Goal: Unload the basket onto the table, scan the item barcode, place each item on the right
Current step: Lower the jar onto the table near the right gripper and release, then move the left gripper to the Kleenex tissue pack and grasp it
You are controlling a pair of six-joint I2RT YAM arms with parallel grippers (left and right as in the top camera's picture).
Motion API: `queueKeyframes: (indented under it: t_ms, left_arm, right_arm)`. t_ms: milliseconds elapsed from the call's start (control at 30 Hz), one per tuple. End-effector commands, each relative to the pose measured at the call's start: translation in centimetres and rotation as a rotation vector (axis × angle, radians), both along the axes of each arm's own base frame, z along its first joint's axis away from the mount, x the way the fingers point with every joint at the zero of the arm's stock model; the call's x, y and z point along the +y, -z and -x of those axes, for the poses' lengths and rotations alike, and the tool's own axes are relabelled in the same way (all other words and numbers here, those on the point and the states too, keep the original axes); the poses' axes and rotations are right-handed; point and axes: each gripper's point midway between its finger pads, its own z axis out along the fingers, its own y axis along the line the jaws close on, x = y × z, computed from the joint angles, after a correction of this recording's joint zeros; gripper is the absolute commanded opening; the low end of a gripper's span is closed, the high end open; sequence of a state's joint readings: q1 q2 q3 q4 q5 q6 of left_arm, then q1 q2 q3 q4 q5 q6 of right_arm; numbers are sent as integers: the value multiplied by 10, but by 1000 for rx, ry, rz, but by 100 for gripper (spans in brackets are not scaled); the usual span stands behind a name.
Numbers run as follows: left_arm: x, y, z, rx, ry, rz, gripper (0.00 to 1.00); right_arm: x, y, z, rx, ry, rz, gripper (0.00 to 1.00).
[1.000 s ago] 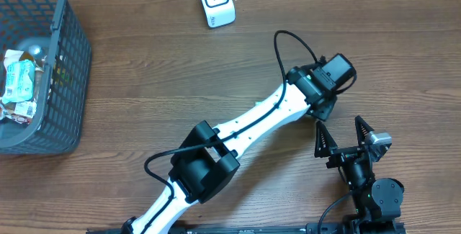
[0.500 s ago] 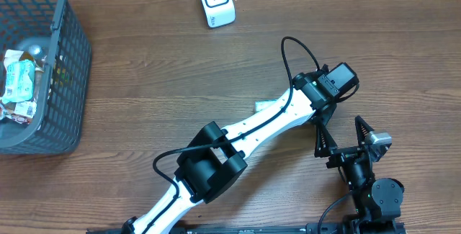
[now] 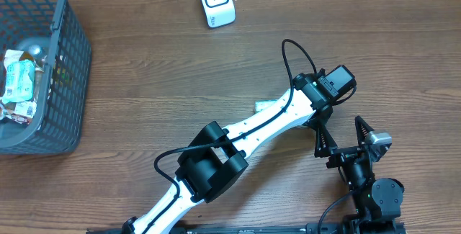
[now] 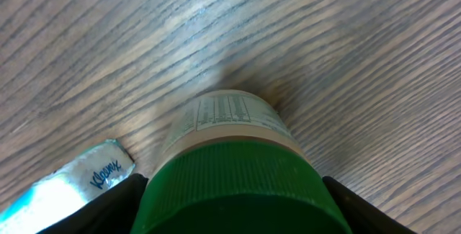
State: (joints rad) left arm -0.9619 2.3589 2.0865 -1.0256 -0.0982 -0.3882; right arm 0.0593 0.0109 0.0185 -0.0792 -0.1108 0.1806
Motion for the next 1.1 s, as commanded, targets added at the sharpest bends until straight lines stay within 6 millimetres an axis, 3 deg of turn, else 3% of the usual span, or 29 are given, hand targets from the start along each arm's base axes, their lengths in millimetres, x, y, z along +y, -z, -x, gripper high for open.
queueKeyframes:
  t_ms: [0, 67, 200, 367, 500, 633, 733, 833, 933, 1067]
  left_arm:
    - [0, -4, 0, -4, 11, -1, 84]
    - [-2, -4, 0, -2, 34, 3, 95]
    - [-8, -15, -5, -30, 134, 15, 99]
    - [-3, -62, -38, -141, 131, 28, 100]
    - [18, -110, -67, -221, 154, 24, 100]
    - [46, -127, -81, -231, 207, -29, 100]
    - [79, -121, -86, -180, 241, -103, 100]
    - [102, -105, -78, -62, 336, -122, 100]
    - [117, -85, -69, 57, 446, -89, 99]
    - [127, -62, -61, 152, 469, -47, 99]
  right_arm:
    - [-3, 2, -1, -2, 17, -2, 100]
    - [-3, 2, -1, -2, 17, -2, 100]
    - [-3, 2, -1, -2, 17, -2, 100]
    - [-3, 2, -1, -2, 17, -2, 100]
    - [-3, 2, -1, -2, 17, -2, 100]
    - [-3, 2, -1, -2, 17, -2, 100]
    - [-3, 2, -1, -2, 17, -2, 100]
    - [-3, 2, -1, -2, 17, -2, 100]
    - [-3, 2, -1, -2, 17, -2, 100]
    - [-3, 2, -1, -2, 17, -2, 100]
